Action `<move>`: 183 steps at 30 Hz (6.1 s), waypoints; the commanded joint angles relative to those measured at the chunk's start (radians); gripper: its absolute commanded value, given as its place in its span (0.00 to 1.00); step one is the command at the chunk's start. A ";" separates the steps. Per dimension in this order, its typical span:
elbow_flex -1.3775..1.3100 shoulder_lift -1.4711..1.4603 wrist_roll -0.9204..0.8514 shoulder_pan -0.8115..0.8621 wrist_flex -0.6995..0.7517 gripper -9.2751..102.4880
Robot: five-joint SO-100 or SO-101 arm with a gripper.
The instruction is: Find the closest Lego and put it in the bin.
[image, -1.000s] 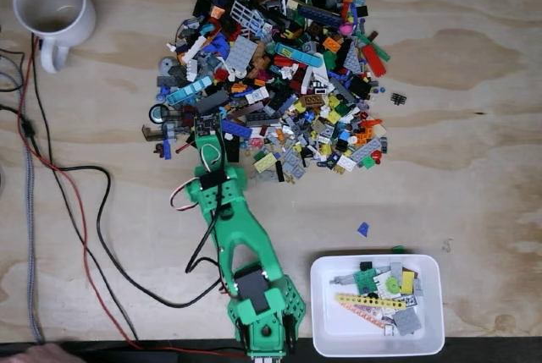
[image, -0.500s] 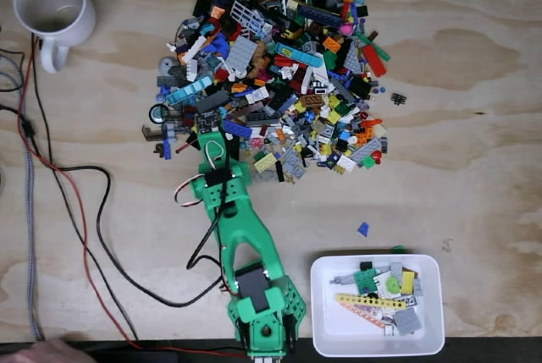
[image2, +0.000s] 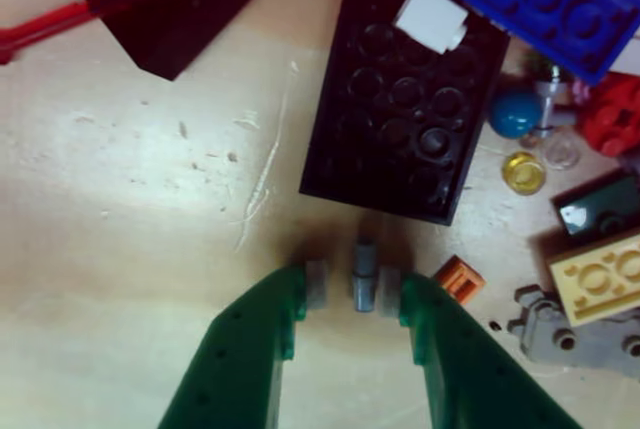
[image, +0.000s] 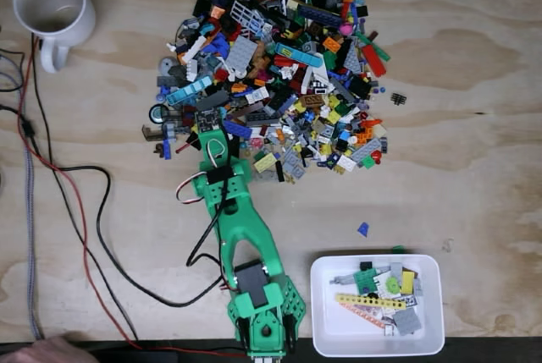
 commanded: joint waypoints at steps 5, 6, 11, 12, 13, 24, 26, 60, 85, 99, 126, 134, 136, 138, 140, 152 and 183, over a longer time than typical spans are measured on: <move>-0.028 0.011 0.009 0.005 -0.012 0.08; -0.028 0.015 0.009 0.005 -0.011 0.08; -0.083 0.080 0.003 0.015 0.060 0.08; -0.121 0.104 -0.002 0.031 0.107 0.08; -0.169 0.133 -0.012 0.049 0.163 0.08; -0.453 0.313 0.043 0.284 0.595 0.11; -0.347 0.327 0.149 0.212 0.528 0.13; -0.425 -0.109 0.575 -0.117 0.311 0.20; -0.173 0.020 0.726 0.029 0.443 0.20; -0.153 0.035 0.730 -0.100 0.437 0.20; -0.137 0.026 1.157 0.014 0.379 0.20; 0.025 0.298 1.008 -0.037 0.400 0.21; 0.083 0.359 0.920 -0.067 0.382 0.21; 0.133 0.391 0.862 -0.097 0.362 0.21; 0.187 0.439 0.822 -0.133 0.334 0.21; 0.278 0.403 0.693 -0.199 0.089 0.21; 0.333 0.365 0.643 -0.057 0.054 0.21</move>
